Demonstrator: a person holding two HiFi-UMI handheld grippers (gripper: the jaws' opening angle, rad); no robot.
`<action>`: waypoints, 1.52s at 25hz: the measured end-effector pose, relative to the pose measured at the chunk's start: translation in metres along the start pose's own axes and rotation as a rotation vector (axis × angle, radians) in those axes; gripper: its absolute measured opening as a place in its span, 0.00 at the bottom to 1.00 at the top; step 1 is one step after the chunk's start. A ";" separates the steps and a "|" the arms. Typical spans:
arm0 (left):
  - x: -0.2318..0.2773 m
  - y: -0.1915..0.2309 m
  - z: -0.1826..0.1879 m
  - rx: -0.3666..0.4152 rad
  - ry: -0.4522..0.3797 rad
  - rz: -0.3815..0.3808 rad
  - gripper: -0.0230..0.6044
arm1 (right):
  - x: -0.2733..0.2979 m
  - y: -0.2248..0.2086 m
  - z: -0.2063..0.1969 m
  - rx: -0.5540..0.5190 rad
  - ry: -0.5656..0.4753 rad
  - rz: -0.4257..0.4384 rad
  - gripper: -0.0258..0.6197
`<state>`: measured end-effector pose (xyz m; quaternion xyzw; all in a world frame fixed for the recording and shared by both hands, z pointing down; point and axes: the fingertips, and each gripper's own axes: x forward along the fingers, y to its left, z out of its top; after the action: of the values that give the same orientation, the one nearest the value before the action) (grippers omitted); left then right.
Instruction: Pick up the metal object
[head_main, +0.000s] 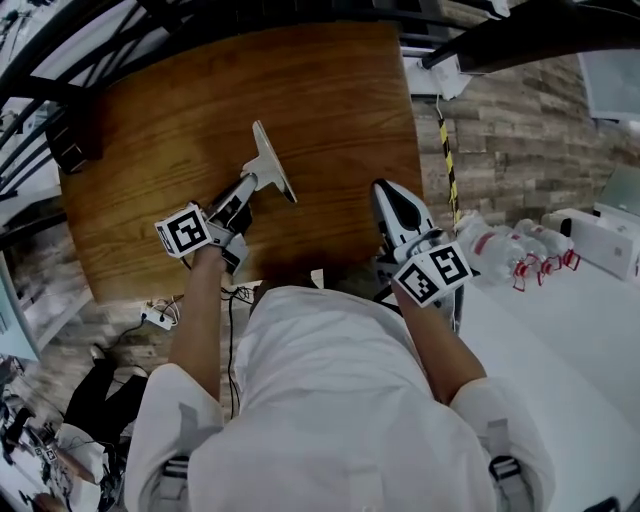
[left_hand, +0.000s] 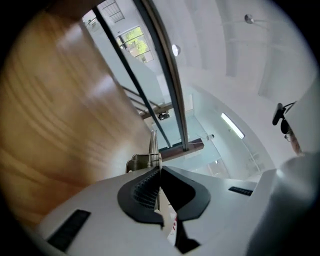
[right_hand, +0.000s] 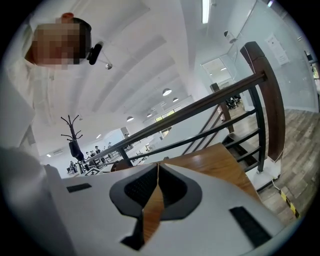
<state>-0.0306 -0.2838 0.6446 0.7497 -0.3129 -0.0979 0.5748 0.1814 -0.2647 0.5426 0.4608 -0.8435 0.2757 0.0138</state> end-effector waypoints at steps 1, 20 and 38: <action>-0.001 -0.015 0.010 0.035 -0.028 -0.022 0.06 | -0.003 -0.002 0.006 -0.002 -0.013 0.000 0.08; -0.100 -0.295 0.110 0.890 -0.377 -0.034 0.06 | -0.067 0.053 0.144 -0.154 -0.350 0.034 0.08; -0.126 -0.374 0.093 1.395 -0.587 0.051 0.06 | -0.095 0.074 0.183 -0.208 -0.446 0.000 0.08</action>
<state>-0.0435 -0.2313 0.2426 0.8753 -0.4596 -0.0596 -0.1377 0.2201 -0.2475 0.3282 0.5064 -0.8495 0.0789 -0.1254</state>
